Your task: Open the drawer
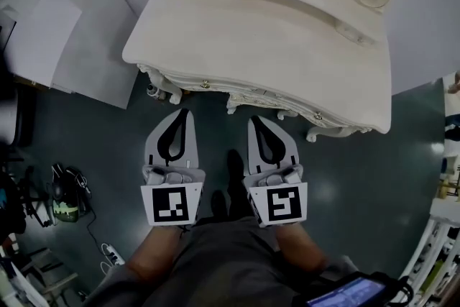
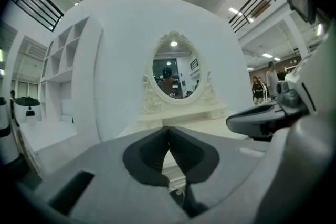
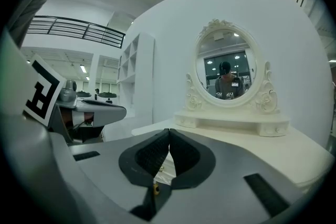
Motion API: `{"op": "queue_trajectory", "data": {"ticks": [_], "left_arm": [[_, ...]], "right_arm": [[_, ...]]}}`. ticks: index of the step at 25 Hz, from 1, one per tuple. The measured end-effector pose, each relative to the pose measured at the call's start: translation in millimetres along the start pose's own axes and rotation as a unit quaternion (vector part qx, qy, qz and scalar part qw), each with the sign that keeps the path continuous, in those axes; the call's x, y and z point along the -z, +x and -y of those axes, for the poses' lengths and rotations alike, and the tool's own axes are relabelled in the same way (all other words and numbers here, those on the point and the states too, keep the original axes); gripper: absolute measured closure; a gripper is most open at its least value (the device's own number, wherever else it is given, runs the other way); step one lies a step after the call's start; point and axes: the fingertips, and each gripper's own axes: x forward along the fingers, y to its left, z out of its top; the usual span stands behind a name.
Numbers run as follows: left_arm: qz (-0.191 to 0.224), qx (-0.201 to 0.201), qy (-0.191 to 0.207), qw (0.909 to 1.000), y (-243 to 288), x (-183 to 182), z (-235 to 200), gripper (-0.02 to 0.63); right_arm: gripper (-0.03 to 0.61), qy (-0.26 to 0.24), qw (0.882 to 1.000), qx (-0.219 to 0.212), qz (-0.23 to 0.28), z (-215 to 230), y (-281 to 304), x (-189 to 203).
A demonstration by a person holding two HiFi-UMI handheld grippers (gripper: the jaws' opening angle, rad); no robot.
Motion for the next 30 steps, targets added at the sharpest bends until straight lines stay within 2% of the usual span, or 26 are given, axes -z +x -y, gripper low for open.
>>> {"op": "queue_trajectory", "data": {"ticks": [6,15,23,30], "left_arm": [[0.0,0.0,-0.001,1.0,30,6,1,0.598],[-0.009,-0.013,-0.015,0.9998,71,47,-5,0.598],[-0.03,-0.007,-0.03,0.9991,91,115,-3,0.597],[-0.044,-0.031,-0.03,0.9981,102,165,-8,0.598]], "right_arm": [[0.565,0.008,1.0,-0.018,-0.012,13,22,9],[0.565,0.014,0.999,-0.037,-0.026,22,50,41],[0.565,0.019,0.997,-0.047,-0.054,25,66,95],[0.565,0.031,0.995,-0.052,-0.083,21,62,132]]}}
